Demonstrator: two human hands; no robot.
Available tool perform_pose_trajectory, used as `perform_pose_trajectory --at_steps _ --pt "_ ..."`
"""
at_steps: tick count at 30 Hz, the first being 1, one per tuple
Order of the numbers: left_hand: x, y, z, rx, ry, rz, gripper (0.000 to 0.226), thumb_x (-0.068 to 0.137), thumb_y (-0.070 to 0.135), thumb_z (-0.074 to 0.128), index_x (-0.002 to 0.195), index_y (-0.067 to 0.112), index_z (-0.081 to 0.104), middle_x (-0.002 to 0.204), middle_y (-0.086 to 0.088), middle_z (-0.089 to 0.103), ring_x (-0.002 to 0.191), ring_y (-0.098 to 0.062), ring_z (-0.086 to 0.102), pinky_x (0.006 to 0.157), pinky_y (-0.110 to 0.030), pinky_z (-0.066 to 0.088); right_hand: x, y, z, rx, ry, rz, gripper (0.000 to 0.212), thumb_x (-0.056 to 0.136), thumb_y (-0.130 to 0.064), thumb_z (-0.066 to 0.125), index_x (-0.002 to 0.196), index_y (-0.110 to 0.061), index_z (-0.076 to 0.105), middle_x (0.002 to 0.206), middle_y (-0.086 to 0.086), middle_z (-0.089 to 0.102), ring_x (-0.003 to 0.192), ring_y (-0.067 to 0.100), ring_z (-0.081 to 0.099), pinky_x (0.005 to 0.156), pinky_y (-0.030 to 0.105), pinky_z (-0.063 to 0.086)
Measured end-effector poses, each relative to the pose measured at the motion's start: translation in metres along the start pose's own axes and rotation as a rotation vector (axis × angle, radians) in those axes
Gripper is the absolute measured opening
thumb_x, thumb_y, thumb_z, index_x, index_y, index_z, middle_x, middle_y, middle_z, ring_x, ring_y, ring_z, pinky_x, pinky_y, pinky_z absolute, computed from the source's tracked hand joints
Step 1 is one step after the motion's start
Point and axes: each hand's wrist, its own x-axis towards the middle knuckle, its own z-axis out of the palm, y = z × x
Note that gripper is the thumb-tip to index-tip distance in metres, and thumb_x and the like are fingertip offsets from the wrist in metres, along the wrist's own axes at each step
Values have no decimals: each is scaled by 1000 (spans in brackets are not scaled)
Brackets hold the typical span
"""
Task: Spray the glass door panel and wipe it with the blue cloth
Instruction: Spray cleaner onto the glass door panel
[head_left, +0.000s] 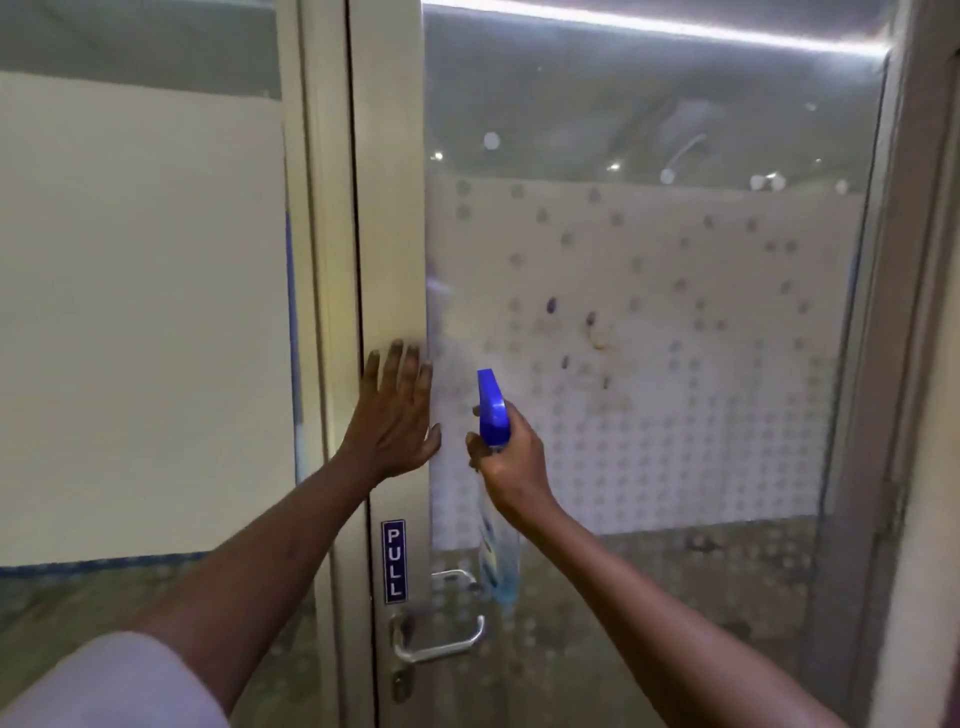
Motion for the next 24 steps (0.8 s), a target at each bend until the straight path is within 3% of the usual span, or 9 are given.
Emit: perform_pose_trajectory --at_steps 5,10,15,19,24 --pt "57 32 19 -79 64 -7 88 82 47 59 144 -11 33 150 -38 27 140 -56 25 108 -70 28 44 1 -53 -58 -11 -36 40 82 -12 61 100 -44 48 108 3 60 88 25 62 80 53 55" --pt "93 59 52 -140 124 -33 90 88 57 39 147 -8 19 154 -36 18 142 -54 19 109 -72 24 86 18 -97 -148 -59 -59 34 82 -10 58 113 -23 52 110 6 60 85 31 61 77 56 54" --pt "105 63 76 -90 176 -76 98 90 66 32 152 -6 7 159 -30 1 147 -48 4 115 -69 7 107 36 -109 -179 -101 -69 25 83 -14 56 101 -30 50 101 2 56 80 30 61 61 31 56" --pt "103 61 81 -60 200 -70 99 90 68 33 152 -5 9 161 -28 0 148 -46 2 115 -68 8 106 49 -98 -217 -106 -71 16 87 -15 59 100 -19 50 95 2 54 80 29 59 73 49 56" --pt "105 61 85 -37 216 -75 101 89 71 35 153 -3 9 162 -26 0 149 -44 1 116 -67 6 108 55 -89 -282 -108 -34 14 91 -23 59 101 -20 50 99 5 54 79 25 58 72 50 57"
